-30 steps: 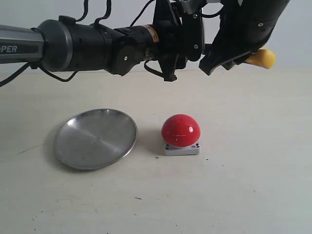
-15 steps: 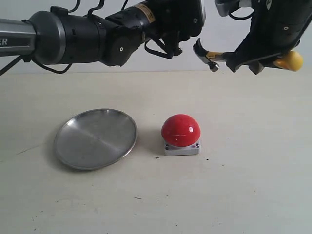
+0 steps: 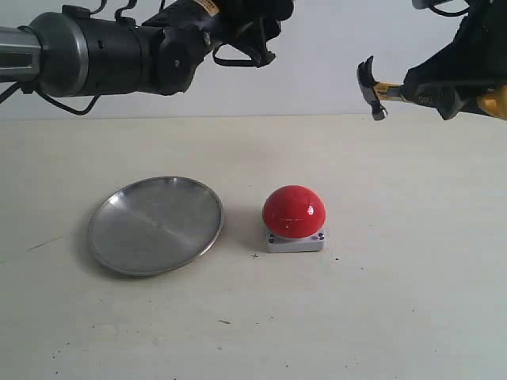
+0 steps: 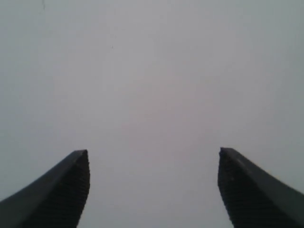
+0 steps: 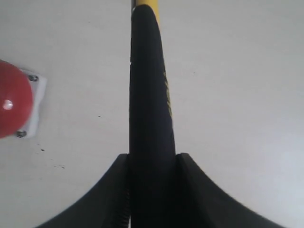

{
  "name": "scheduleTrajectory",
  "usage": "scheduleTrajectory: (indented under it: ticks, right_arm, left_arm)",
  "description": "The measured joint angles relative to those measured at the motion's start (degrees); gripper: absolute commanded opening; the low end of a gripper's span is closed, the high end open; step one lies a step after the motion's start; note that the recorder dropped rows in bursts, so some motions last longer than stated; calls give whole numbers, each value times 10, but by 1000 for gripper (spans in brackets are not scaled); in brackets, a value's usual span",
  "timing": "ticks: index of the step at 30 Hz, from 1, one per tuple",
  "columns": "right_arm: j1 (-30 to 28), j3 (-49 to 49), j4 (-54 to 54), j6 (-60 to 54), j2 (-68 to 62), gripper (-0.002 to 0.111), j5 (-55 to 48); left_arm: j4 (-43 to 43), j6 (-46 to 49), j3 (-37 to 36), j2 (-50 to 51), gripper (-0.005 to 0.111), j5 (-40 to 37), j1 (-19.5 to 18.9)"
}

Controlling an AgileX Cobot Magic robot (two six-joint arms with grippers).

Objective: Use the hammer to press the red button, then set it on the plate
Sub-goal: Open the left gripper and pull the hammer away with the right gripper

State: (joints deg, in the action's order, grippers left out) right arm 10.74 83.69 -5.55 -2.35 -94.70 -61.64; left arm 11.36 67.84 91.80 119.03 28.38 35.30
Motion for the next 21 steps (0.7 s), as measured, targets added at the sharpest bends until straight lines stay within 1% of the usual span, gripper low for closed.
scheduleTrajectory:
  ticks: [2, 5, 7, 8, 12, 15, 18, 21]
  right_arm:
    - [-17, -1, 52, -15, 10, 0, 10]
    - [-38, -1, 134, -55, 35, 0, 29]
    - [-43, -1, 174, -82, 53, 0, 38]
    - [-46, -1, 190, -93, 67, 0, 44]
    - [-46, -10, 221, -117, 111, 0, 49]
    - [-46, -54, 226, -122, 156, 0, 74]
    - [-46, -124, 239, -134, 206, 0, 119]
    - [-47, -205, 301, -189, 255, 0, 169]
  left_arm:
    - [53, 0, 0, 0, 51, -7, -4]
    - [130, 0, -1, 0, 24, -24, -5]
    - [176, 0, -4, 0, 4, -33, -6]
    - [198, 0, -8, -1, 0, -39, -6]
    - [272, -7, -34, -16, 0, -85, -6]
    - [329, -17, -68, -49, 0, -116, -6]
    - [371, -26, -125, -103, 0, -119, -6]
    - [378, -61, -215, -174, 0, -92, 0]
